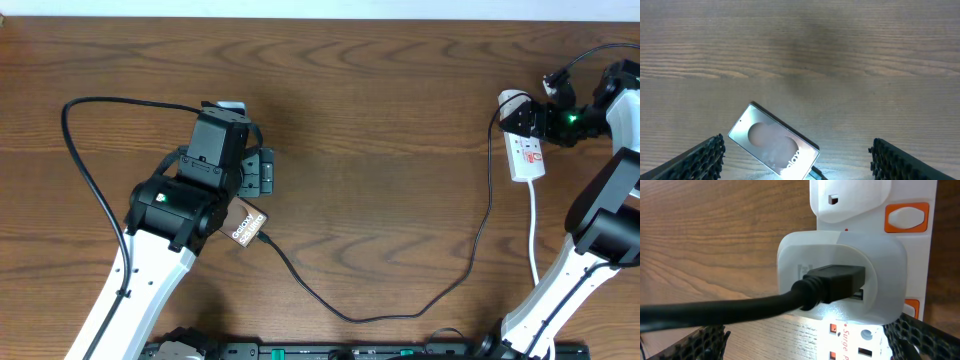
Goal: Plug charger to phone and switch on socket
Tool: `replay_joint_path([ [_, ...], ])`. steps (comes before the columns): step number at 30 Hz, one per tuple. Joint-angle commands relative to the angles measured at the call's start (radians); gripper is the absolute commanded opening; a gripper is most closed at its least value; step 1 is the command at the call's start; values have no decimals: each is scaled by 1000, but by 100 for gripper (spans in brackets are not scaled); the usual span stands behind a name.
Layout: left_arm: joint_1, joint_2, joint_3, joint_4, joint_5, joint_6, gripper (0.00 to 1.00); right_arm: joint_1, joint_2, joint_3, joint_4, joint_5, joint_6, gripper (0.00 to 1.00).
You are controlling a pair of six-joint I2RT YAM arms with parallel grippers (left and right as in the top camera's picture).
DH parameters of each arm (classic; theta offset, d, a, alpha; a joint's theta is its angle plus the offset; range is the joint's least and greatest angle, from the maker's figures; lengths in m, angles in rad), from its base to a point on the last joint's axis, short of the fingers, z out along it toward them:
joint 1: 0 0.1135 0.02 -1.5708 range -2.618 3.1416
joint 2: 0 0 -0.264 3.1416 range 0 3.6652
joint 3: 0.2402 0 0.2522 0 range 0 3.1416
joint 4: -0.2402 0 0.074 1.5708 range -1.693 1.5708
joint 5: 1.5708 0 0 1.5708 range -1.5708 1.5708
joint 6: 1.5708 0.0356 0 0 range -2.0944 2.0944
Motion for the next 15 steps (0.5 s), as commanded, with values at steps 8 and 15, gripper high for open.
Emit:
replay_joint_path([
  [8, -2, 1, 15, -3, -16, 10, 91, 56, 39, -19, 11, -45, 8, 99],
  [15, -2, 1, 15, -3, -16, 10, 92, 72, 39, -19, 22, -45, 16, 99],
])
